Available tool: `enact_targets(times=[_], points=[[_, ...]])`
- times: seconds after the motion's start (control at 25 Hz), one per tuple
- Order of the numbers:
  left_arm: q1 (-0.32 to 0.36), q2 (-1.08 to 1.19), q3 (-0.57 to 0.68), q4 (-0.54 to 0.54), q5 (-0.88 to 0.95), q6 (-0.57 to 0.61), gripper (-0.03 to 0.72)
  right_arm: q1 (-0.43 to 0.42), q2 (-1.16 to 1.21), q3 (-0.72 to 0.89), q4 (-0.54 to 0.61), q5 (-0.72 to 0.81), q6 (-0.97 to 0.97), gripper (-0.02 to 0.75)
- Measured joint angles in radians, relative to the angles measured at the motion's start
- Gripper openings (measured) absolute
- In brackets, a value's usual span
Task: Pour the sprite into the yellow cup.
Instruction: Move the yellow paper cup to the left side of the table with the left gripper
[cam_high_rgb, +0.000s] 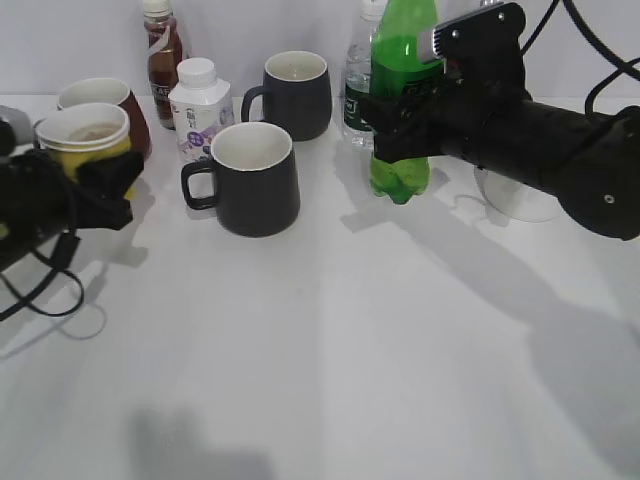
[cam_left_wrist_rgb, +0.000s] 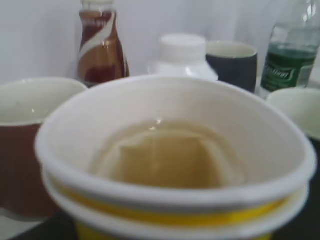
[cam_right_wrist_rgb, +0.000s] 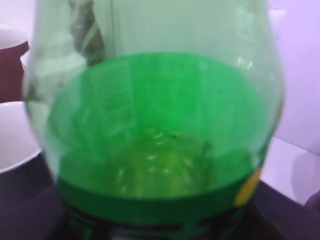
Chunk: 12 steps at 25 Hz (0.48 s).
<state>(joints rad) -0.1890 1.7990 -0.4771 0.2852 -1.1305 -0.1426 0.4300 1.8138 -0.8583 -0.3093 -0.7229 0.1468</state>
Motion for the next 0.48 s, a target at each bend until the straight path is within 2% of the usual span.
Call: enact_targets(times=[0.48], points=[[0.0,0.218,-0.119,-0.007,-0.054,0.02,0.361,0.0,0.01,0.0,0.001,-0.015,-0.016,0.428]])
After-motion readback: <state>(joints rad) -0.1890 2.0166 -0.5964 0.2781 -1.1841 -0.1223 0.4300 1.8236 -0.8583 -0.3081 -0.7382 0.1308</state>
